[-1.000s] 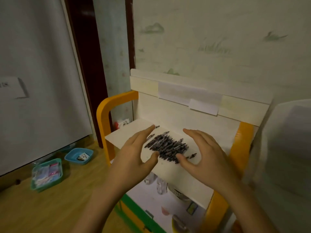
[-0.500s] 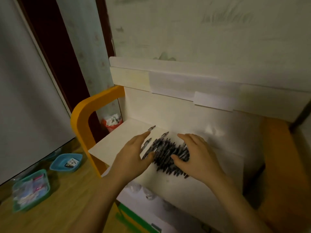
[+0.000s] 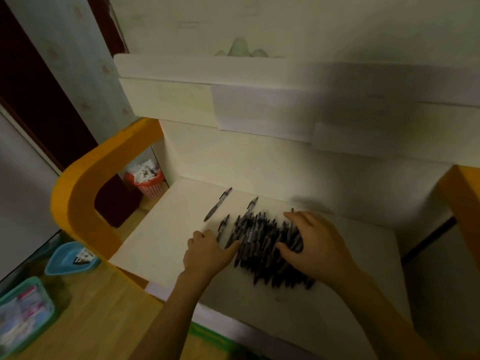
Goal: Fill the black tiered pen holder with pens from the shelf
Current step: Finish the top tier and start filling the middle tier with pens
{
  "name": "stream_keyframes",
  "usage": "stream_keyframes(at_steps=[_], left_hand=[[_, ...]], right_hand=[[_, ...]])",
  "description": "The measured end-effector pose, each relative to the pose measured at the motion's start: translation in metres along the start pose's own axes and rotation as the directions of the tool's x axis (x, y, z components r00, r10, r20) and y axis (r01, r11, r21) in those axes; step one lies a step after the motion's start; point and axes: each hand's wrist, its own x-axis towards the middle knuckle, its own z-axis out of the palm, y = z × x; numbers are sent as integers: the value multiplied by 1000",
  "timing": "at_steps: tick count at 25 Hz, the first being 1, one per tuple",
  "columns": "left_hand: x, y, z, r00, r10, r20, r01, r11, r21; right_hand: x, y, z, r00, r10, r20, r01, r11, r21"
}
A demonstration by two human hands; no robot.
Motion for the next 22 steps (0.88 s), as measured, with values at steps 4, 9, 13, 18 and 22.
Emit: stream_keyframes(at_steps=[4,9,13,18,22], left_hand=[[27,12,5,996,-26,89,28,999,-25],[43,26,10,977,55,208,-34,994,-102],[56,28,5,955,65,291,-6,980,-200],[58,35,6,947,42,319,-13,996,-93],[58,40,5,946,38,323,-27,999,-38]], right_hand=[[9,-4,9,997,81,14,-81,997,-11],[15,-7,16,990,143,7,-143,989,-36],[20,-7,18,987,161,4,-160,986,-34],[31,-12,21,988,155,8,-154,988,-22],[35,-14,23,991,133,4,-133,991,-9]])
